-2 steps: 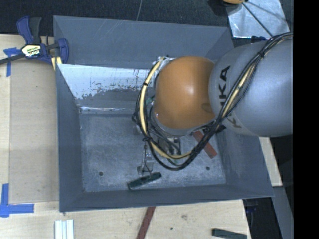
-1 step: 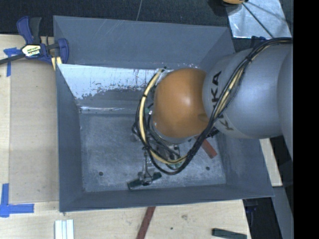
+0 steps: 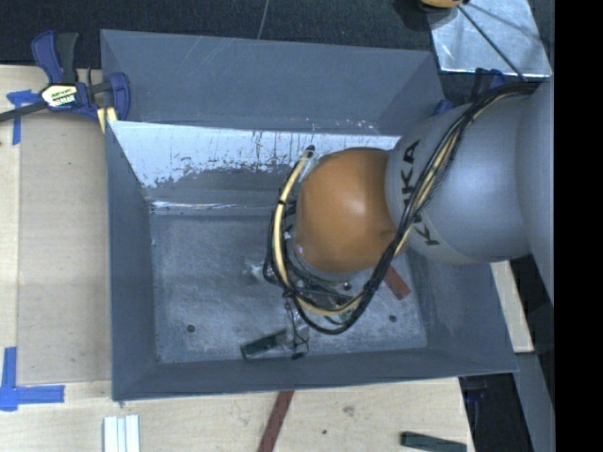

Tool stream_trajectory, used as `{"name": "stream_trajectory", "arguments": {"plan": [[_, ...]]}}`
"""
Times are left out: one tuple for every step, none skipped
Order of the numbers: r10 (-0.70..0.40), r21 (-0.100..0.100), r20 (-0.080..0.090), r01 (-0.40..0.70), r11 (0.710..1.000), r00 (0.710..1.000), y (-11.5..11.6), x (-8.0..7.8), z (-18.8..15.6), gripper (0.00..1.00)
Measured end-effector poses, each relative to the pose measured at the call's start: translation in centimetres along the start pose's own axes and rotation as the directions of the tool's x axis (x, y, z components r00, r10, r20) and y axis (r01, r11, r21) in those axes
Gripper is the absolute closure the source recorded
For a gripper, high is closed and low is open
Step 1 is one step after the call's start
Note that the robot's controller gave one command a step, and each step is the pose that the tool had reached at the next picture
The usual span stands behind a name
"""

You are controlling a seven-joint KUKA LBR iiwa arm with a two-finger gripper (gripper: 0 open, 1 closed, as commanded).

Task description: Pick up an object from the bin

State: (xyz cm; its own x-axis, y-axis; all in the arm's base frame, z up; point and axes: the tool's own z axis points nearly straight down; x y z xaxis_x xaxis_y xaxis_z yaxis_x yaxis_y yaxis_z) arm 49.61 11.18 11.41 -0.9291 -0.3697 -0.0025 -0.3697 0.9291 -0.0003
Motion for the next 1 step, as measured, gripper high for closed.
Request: {"name": "stream_trajectory", "arguments": {"plan": [[-0.186,0.000,0.003,0.186,0.983,0.983,-0.79,1.73,4.34,1.00]]}}
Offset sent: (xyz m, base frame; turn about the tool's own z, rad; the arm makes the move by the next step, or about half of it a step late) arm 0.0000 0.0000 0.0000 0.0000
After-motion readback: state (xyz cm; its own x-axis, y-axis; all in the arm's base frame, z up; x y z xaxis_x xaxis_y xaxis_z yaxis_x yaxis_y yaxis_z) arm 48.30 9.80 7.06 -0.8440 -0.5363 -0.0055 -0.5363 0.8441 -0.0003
